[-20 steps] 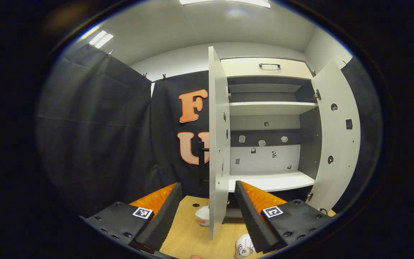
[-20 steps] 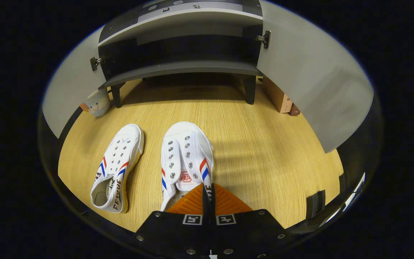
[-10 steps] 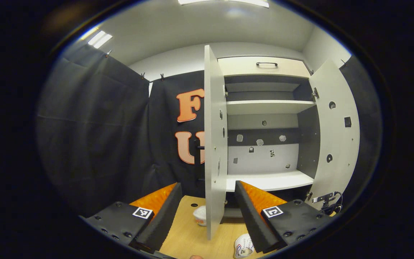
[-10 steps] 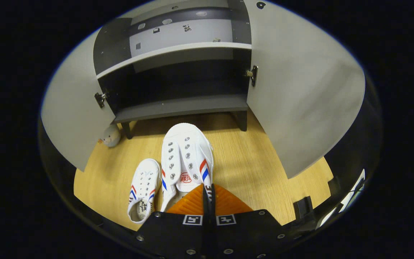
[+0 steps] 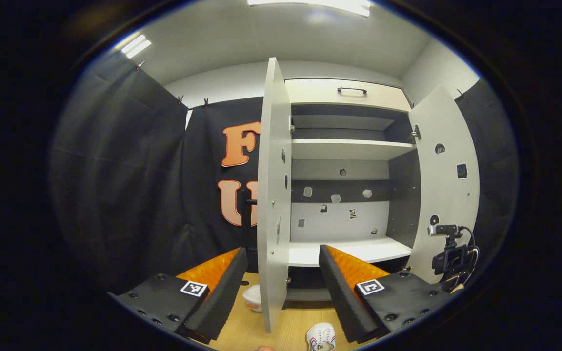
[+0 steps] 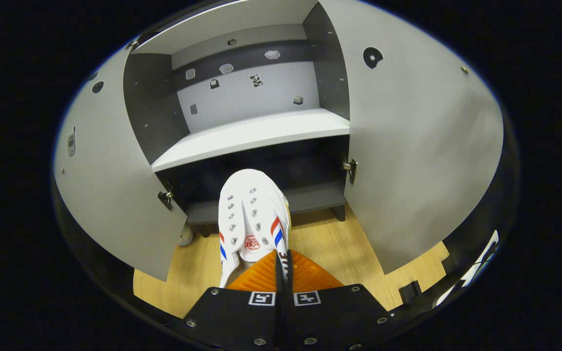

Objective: Grab one shoe with the right hand and put it into the shoe cabinet, grab the other shoe with the left hand and put it into the shoe cabinet; then close the right door with the right hand and the left door with the left hand.

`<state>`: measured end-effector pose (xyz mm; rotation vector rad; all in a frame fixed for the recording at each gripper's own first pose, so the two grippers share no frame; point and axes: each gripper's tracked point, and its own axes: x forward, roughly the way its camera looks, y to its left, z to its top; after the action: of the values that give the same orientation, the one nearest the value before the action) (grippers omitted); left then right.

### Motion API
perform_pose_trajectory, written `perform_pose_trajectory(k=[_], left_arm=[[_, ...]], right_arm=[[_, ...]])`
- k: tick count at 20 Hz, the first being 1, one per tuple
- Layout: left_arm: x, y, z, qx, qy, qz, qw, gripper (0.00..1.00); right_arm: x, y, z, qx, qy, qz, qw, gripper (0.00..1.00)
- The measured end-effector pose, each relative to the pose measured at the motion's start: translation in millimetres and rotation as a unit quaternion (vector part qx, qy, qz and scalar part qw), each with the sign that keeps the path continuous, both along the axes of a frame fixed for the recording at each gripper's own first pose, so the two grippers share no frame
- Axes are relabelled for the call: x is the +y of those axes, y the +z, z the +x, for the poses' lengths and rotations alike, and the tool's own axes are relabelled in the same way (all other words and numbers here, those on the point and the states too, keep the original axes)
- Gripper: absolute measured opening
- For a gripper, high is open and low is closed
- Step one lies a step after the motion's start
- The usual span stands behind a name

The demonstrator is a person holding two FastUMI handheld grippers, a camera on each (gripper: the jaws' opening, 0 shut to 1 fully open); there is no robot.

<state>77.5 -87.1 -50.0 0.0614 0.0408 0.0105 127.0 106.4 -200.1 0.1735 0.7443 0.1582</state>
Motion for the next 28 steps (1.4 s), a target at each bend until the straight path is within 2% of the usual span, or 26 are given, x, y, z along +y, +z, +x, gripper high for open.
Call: perform_pose_trajectory(k=[5,9,14,18,22,24,28], left_arm=[[0.7,-11.6,9.5,0.000,-0.023,-0.008,1.000,0.95],[-3.4,-21.9,13.5,-0.008,-0.043,-0.014,0.999,0.95],[-5.9,-34.7,20.4,-0.001,-0.060,-0.013,0.998,0.95],[-3.4,-33.6,30.5,-0.009,-0.065,-0.011,0.998,0.95],[-0.8,-38.4,39.5,-0.007,-0.064,-0.006,0.998,0.95],[1.2,-41.0,41.1,-0.004,-0.062,-0.004,0.998,0.95],[1.2,-43.3,48.4,-0.003,-0.063,0.004,0.998,0.95]], right_arm=[[-6.5,69.7,8.5,-0.048,-0.020,0.003,0.999,0.00],[-18.8,125.4,0.0,-0.077,-0.034,0.005,0.996,0.00],[-31.2,190.4,-15.5,-0.106,-0.046,0.001,0.993,0.00],[-43.1,232.6,-21.6,-0.105,-0.059,0.006,0.993,0.00],[-49.6,235.0,-9.8,-0.083,-0.079,0.002,0.993,0.00],[-51.1,213.8,10.1,-0.075,-0.087,-0.019,0.993,0.00],[-48.9,183.2,33.3,-0.034,-0.098,-0.015,0.995,0.00]])
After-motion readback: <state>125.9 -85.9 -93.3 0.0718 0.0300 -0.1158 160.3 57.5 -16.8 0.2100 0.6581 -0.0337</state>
